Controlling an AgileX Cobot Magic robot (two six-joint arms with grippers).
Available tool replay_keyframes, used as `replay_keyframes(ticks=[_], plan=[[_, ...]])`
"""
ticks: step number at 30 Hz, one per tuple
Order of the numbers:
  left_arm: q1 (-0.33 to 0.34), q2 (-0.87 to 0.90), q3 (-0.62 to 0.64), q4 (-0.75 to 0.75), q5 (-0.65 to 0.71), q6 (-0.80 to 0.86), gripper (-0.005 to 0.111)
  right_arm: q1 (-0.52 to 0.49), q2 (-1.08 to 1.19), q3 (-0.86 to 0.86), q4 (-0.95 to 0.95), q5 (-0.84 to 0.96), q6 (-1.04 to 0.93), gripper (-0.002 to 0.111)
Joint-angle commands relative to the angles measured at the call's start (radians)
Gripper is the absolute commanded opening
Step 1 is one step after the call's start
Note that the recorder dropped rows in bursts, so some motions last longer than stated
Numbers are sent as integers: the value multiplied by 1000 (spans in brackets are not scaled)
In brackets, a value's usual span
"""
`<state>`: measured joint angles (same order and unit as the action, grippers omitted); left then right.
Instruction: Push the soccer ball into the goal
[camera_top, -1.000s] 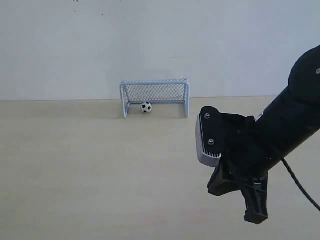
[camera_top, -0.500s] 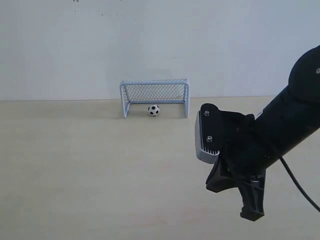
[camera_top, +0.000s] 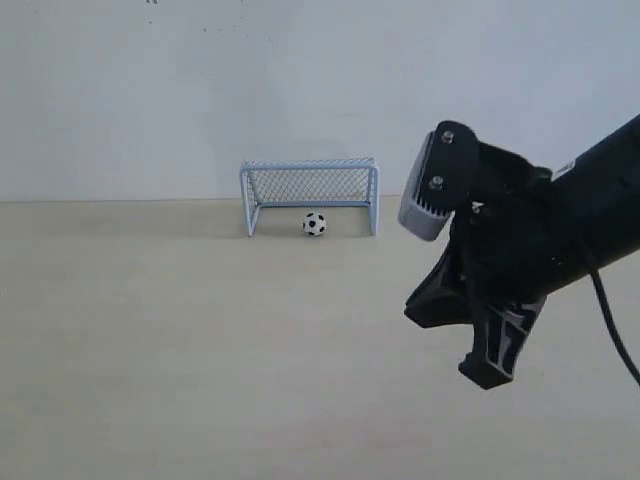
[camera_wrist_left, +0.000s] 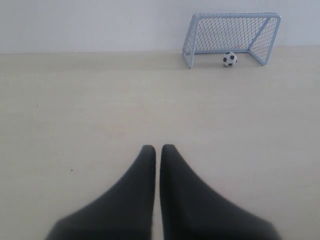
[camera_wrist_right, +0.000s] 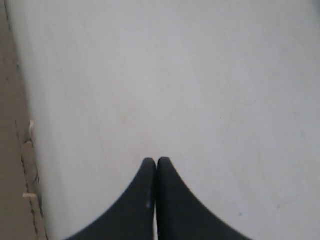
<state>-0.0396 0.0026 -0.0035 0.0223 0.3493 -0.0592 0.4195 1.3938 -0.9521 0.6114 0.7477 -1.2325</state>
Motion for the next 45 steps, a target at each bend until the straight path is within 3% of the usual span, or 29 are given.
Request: replay_keyframes(ticks=[1, 7, 11, 16, 27, 36, 45], plan=[[1, -3, 4, 1, -5, 3, 4, -3, -87, 5, 7, -8, 187, 0], [1, -3, 4, 1, -5, 3, 4, -3, -221, 70, 23, -185, 365, 0], [1, -3, 4, 1, -5, 3, 4, -3, -331, 196, 66, -419, 441, 0], [1, -3, 4, 1, -5, 3, 4, -8, -517, 383, 83, -583, 509, 0], [1, -3, 4, 1, -5, 3, 4, -164, -1033, 756, 150, -840, 739, 0], [1, -3, 4, 1, -5, 3, 4, -191, -1334, 901, 152, -891, 777, 0], [1, -3, 4, 1, -5, 3, 4, -191, -1387, 920, 149, -894, 782, 0]])
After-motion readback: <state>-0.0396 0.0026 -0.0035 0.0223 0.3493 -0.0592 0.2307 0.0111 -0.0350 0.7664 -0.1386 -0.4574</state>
